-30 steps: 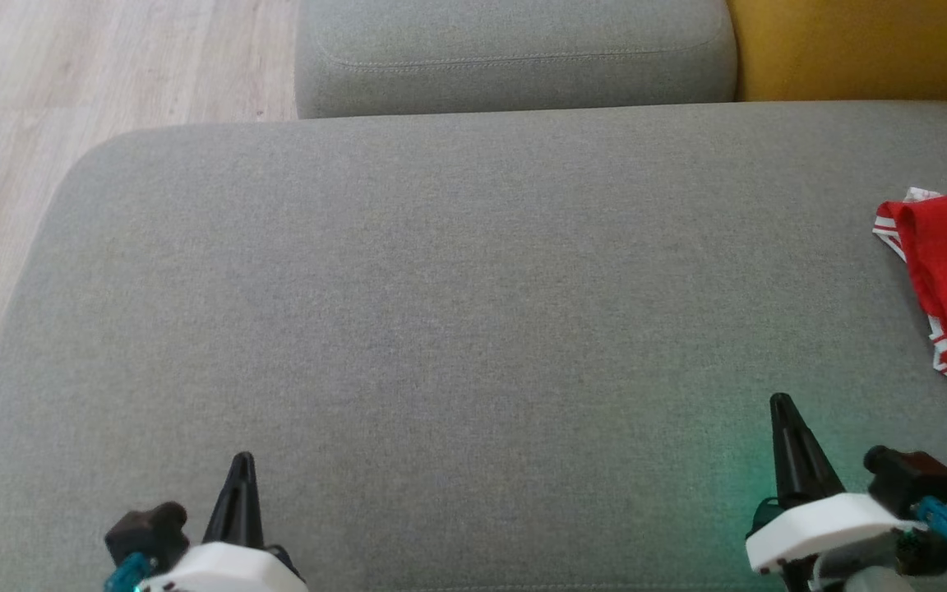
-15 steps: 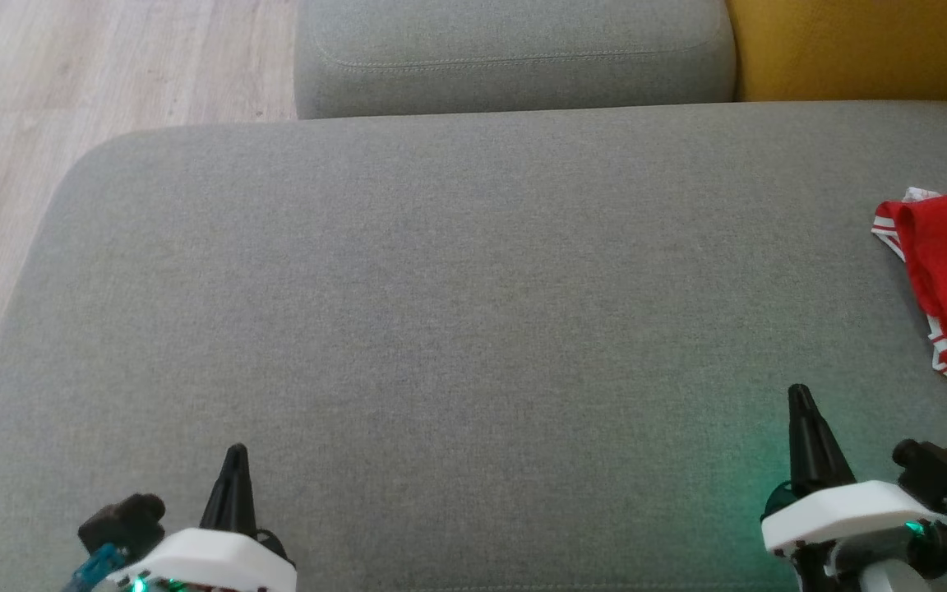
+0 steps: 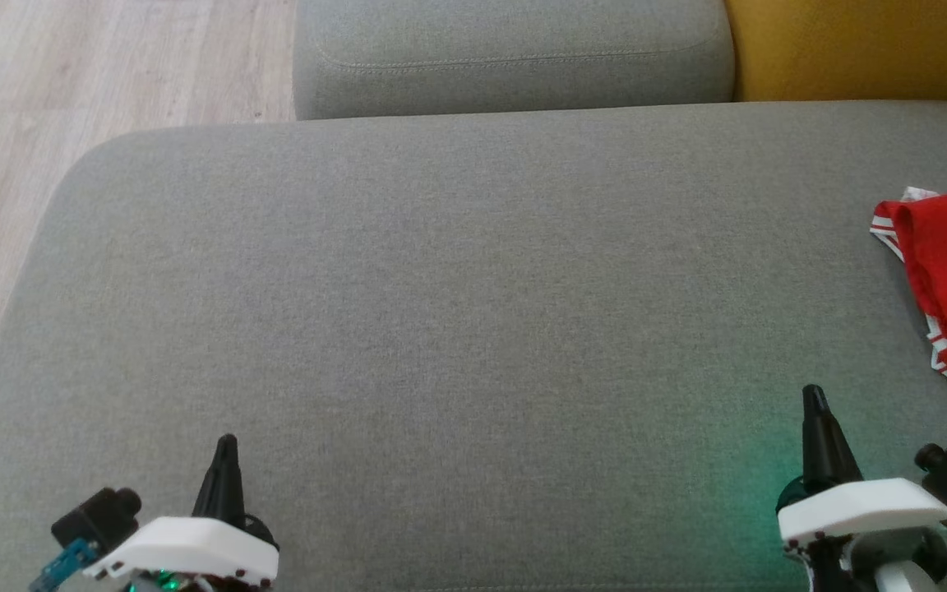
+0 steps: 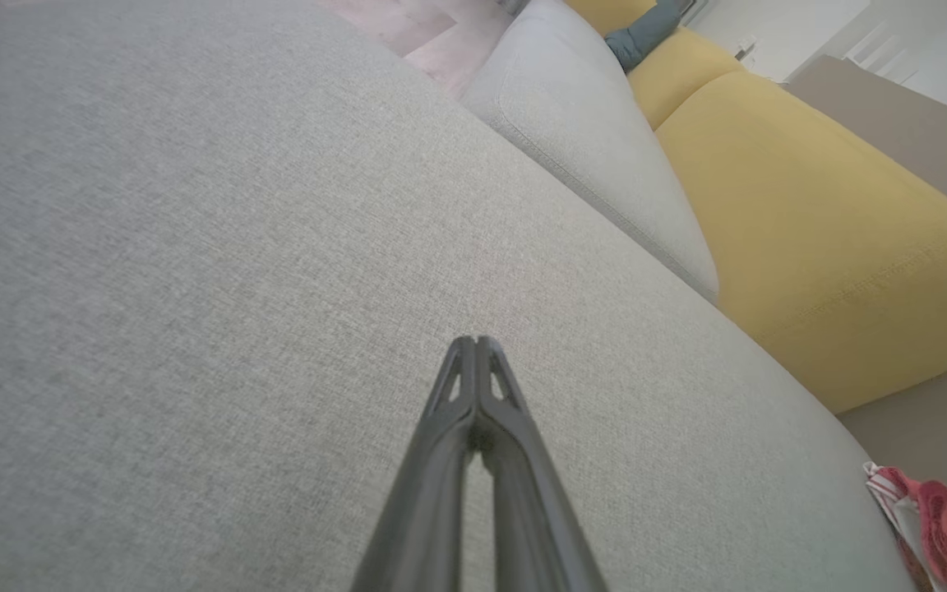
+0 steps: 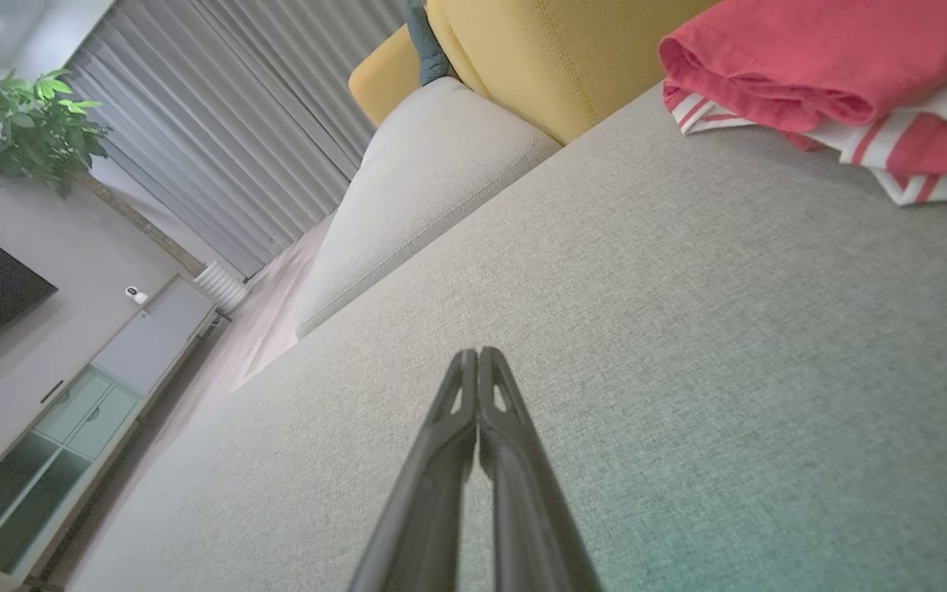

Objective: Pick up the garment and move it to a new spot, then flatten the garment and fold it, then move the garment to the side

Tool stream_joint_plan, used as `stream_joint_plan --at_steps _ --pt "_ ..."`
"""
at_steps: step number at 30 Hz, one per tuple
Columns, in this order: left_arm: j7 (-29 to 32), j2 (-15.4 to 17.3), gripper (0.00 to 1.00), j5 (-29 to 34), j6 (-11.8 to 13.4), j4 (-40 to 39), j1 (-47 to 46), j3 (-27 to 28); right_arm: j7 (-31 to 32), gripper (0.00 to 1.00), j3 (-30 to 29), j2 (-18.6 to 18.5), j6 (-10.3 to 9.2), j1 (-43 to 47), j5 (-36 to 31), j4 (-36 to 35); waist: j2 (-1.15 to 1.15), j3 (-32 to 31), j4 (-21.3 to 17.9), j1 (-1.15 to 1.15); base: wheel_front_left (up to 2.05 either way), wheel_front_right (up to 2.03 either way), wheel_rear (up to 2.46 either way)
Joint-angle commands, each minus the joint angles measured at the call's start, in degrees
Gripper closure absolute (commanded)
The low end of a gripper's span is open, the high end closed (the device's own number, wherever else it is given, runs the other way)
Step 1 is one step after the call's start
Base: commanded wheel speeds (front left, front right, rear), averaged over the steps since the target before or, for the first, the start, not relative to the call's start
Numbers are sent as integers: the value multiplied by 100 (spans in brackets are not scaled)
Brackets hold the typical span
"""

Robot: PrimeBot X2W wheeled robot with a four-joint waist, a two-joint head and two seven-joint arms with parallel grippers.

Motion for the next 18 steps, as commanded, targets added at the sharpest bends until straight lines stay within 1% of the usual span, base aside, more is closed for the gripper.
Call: stream_joint_plan --at_steps 1,18 --pt "39 67 100 -161 -43 -185 -289 136 45 100 -7 -41 -2 -323 187 -224 0 0 -1 0 0 0 0" --pt "312 79 100 -1232 -219 -190 -439 340 283 100 -115 -49 -3 -395 1318 -286 0 -6 -10 0 0 0 0"
